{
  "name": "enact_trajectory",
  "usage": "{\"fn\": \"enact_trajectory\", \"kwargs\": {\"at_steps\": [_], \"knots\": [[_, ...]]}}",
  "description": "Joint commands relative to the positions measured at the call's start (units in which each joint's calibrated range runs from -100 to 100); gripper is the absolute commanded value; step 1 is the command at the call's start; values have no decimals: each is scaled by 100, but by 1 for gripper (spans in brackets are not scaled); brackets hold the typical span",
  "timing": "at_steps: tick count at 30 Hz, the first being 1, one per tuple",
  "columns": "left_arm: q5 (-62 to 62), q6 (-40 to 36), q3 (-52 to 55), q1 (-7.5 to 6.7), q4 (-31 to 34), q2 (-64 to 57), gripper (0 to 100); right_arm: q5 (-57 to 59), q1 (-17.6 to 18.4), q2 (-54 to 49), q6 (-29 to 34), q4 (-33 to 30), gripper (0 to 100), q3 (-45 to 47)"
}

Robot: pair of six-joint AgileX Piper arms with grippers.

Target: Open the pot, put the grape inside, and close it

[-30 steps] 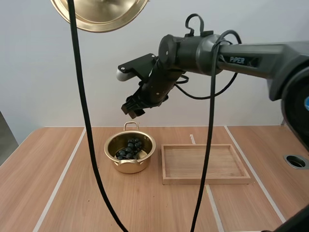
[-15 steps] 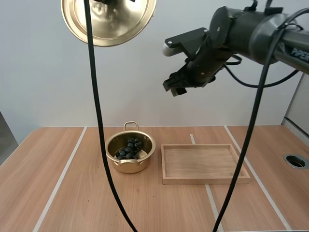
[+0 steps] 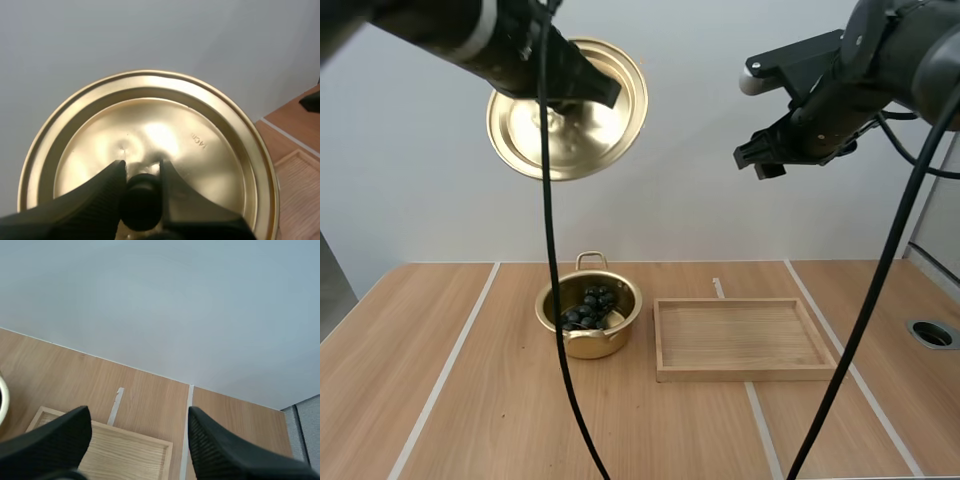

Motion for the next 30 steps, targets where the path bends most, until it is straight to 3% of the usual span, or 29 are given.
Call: {"fn": "enact_trajectory", "kwargs": {"at_steps": [1,7,10,11,13,30], "knots": [[-725,57,558,-5,-58,133,0,-111,-33,-165,-4,-29,90,-12],[-1279,129,1137,-5,-58,454,0,-86,-33,-206,112,76,84,-12],[-1754,274,1719,-5,-58,1025,0,-25,-33,-244,120,166,52,-12],[-2006,354,1950,-5,-70,1320,0,-25,-33,-244,120,167,23,-12],[-2251,397,2127,-5,-82,1523,0,-25,-33,-244,120,190,0,-12],[-2990,690,2461,-5,-190,2925,0,-41,-33,-244,107,409,0,-12]]}}
